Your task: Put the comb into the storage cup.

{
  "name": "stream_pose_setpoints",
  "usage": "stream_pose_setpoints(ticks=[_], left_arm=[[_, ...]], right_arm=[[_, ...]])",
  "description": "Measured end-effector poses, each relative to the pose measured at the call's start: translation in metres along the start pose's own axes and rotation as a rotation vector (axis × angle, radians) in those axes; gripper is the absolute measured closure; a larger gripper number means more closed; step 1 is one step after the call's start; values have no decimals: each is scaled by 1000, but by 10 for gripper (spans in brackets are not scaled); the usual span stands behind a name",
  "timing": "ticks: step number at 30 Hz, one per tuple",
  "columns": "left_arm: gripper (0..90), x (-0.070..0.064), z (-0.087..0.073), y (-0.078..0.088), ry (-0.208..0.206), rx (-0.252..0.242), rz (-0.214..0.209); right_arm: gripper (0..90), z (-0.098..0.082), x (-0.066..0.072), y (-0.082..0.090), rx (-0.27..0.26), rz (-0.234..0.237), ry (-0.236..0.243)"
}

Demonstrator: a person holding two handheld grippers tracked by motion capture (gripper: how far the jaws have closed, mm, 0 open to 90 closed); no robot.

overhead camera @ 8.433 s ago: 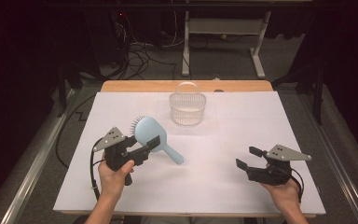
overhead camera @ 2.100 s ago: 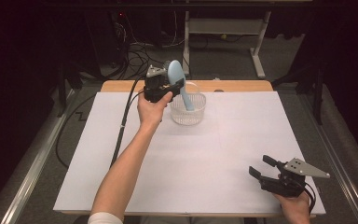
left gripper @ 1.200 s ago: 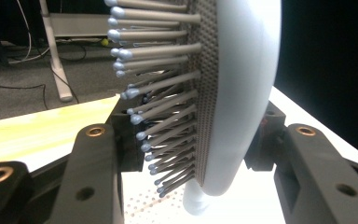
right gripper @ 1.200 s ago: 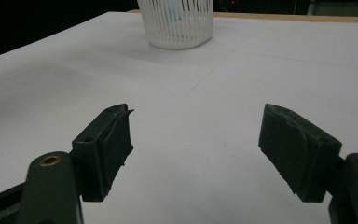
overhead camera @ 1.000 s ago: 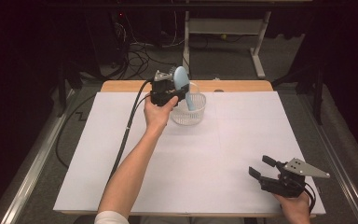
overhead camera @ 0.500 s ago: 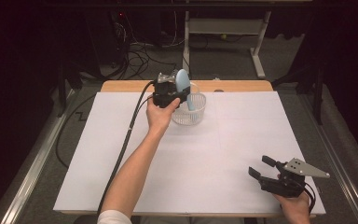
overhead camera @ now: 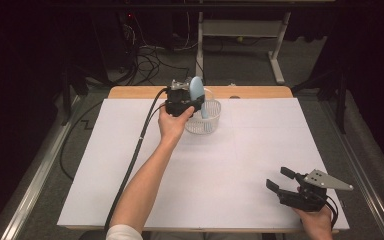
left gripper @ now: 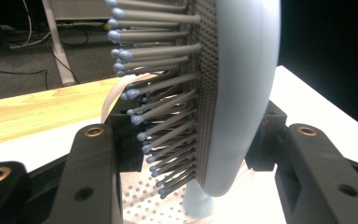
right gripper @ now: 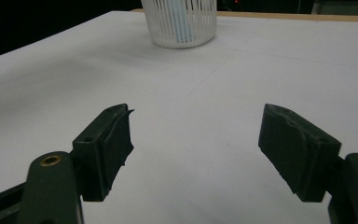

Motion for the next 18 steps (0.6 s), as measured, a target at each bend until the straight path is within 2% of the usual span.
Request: stream_pose_setpoints(ticks=[18], left_arm=[[476,6,-1,1,-9,25,2]], right_arm=[[258,-1,1,-1,8,4,7]])
Point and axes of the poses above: each handheld gripper's, and its own axes: y roughly backward along the jaws, z roughly out of its top, x roughly to its left, the point moved 7 cm from there along -y, roughly forward along the jaws, and after that the axes turned 8 degrees about x, right-handed, at the moved point
